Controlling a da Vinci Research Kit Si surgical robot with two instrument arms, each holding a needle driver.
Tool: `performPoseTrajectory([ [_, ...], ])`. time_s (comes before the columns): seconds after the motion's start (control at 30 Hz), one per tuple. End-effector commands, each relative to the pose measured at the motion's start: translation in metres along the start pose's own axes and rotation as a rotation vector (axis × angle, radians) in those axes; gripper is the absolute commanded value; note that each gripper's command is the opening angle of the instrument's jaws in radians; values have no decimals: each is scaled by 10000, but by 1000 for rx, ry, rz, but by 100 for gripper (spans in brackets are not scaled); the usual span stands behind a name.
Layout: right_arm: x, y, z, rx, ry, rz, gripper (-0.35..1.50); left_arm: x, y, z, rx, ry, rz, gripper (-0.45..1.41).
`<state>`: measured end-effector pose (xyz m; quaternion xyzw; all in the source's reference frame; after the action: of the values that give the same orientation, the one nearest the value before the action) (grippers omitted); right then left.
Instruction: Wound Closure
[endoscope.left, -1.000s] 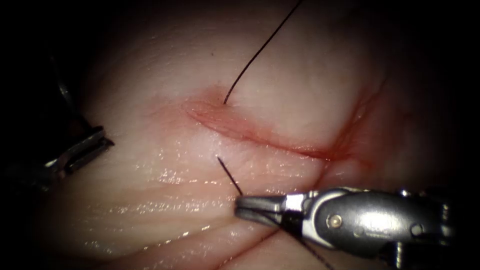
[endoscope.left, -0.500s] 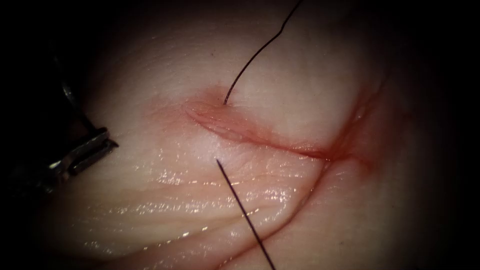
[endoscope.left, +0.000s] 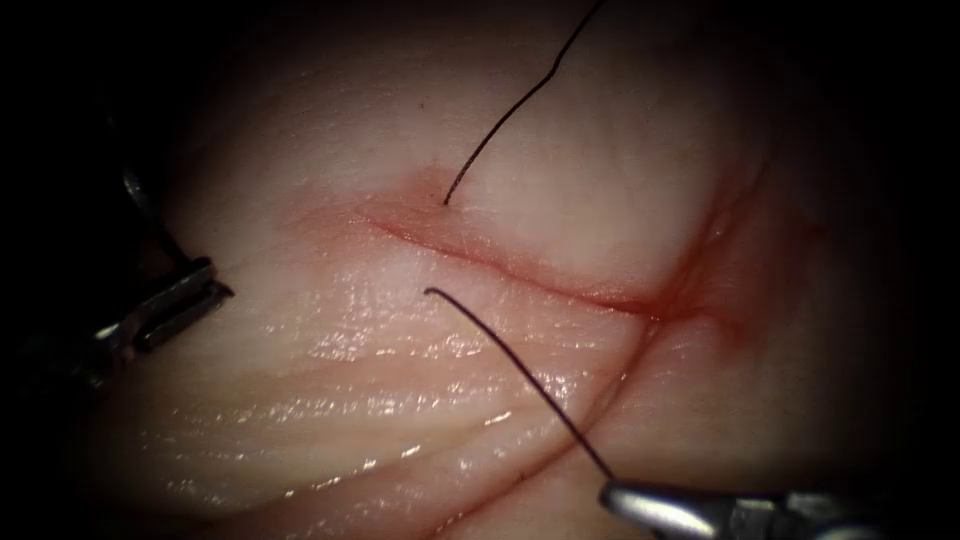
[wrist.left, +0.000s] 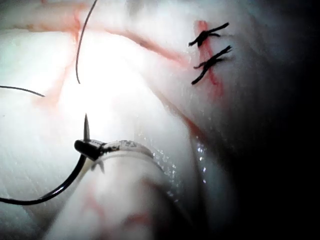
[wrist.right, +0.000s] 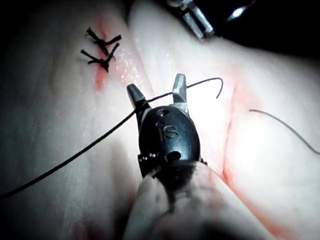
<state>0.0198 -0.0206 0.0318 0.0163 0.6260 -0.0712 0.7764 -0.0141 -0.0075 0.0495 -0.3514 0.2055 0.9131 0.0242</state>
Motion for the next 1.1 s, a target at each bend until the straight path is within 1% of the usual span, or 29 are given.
performPoseTrajectory([
  [0.03, -23, 17, 9, -15, -13, 0, 128, 0, 3, 7, 0, 1, 0, -45],
  [0.1, -41, 27, 12, -27, -29, 5, 128, 0, 3, 7, 1, 1, 1, -45],
  [0.23, -67, 41, 18, -43, -49, 9, 128, -1, 4, 7, -1, 0, 2, -45],
  [0.37, -84, 54, 22, -53, -52, 11, 128, -1, 4, 8, 0, 0, 2, -45],
  [0.43, -88, 57, 24, -56, -51, 17, 130, -1, 4, 8, 0, 0, 3, -45],
  [0.53, -87, 59, 22, -56, -52, 48, 133, -2, 4, 7, 0, 0, 3, -45],
  [0.57, -84, 60, 17, -75, -31, 88, 135, -2, 4, 7, -1, 1, 3, -45],
  [0.63, -82, 64, 8, -116, 8, 120, 140, -3, 4, 7, -3, 0, 4, -45],
  [0.67, -81, 69, -3, -154, 46, 159, 140, -3, 4, 7, -3, -1, 4, -45],
  [0.8, -83, 71, -17, -196, 87, 257, 140, -2, 4, 7, -3, -1, 4, -45],
  [0.87, -85, 71, -21, -224, 66, 297, 140, -2, 4, 7, -3, -1, 4, -45],
  [1.0, -90, 71, -26, -296, -40, 330, 148, -2, 4, 8, -3, -1, 4, -45],
  [1.1, -92, 69, -31, -305, -95, 338, 148, -2, 4, 7, -3, -1, 4, -45],
])
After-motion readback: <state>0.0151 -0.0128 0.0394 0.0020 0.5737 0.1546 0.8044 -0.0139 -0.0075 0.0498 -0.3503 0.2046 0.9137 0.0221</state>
